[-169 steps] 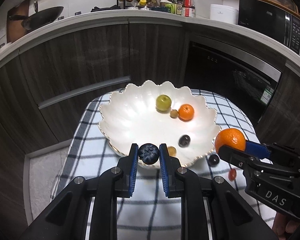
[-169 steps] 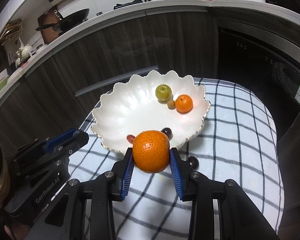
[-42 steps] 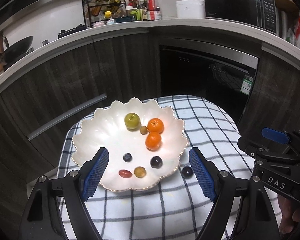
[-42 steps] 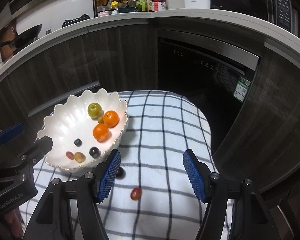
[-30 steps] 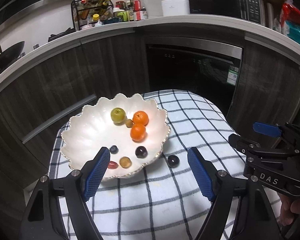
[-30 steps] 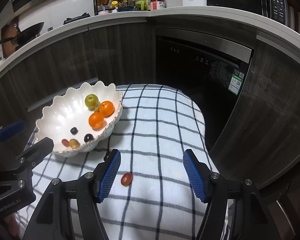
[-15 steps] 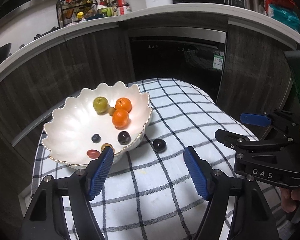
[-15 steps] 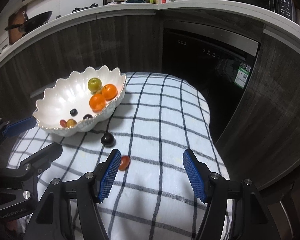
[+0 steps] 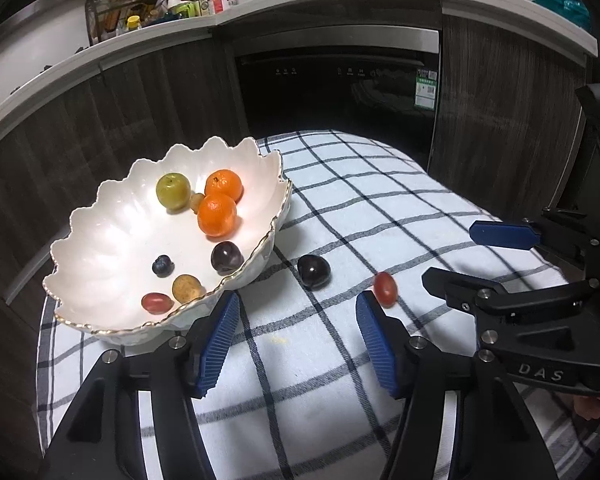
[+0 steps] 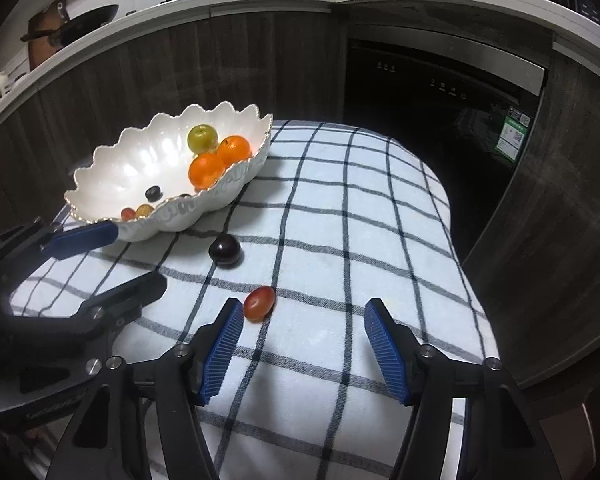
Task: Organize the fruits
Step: 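Withdraw both tools from the bowl toward the red and dark grapes, then grasp the red grape with the right tool while the left tool grasps the dark grape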
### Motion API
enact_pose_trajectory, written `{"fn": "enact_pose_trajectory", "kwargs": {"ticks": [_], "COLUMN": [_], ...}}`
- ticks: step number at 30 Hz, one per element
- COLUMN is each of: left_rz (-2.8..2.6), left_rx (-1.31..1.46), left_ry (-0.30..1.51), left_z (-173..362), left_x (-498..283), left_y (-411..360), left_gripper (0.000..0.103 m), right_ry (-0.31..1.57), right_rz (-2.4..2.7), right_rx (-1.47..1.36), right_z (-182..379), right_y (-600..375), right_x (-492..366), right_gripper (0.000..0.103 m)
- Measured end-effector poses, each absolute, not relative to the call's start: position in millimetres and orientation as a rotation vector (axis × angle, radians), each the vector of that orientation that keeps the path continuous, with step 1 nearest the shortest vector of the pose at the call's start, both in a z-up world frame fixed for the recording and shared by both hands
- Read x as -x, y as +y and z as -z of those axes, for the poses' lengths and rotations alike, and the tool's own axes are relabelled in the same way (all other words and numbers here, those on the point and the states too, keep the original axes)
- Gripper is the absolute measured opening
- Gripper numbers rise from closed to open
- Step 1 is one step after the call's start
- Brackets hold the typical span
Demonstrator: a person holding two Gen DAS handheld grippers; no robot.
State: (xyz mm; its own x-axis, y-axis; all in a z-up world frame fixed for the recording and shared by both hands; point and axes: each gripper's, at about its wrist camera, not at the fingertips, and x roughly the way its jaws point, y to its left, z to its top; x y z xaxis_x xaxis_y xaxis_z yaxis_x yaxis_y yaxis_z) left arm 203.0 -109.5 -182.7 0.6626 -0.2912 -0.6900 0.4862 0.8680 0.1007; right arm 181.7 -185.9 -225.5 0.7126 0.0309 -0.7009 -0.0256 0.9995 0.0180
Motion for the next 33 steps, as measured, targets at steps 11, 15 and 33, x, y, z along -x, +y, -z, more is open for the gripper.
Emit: {"fn": "enact_pose_trajectory", "kwargs": {"ticks": [11,15,33], "left_rz": [0.524,0.555,0.48], "left_rx": [-0.356,-0.374,-0.382], "left_ry": [0.715,0.717,0.741], "left_z": [200,206,219], "left_x": [-222,-226,-233], "left_y": [-112,-115,-128], "left_gripper": [0.058,0.055,0.048], "right_ry": [0.797,0.795,0.812], "right_rz": [-0.078,-0.103,-0.163], "right_rx": [0.028,0.083,0.162], "right_z": [245,250,258], "right_y": [-176,-165,-157], "right_x": [-192,-193,-199], "right_gripper": [0.058,0.052,0.043]}}
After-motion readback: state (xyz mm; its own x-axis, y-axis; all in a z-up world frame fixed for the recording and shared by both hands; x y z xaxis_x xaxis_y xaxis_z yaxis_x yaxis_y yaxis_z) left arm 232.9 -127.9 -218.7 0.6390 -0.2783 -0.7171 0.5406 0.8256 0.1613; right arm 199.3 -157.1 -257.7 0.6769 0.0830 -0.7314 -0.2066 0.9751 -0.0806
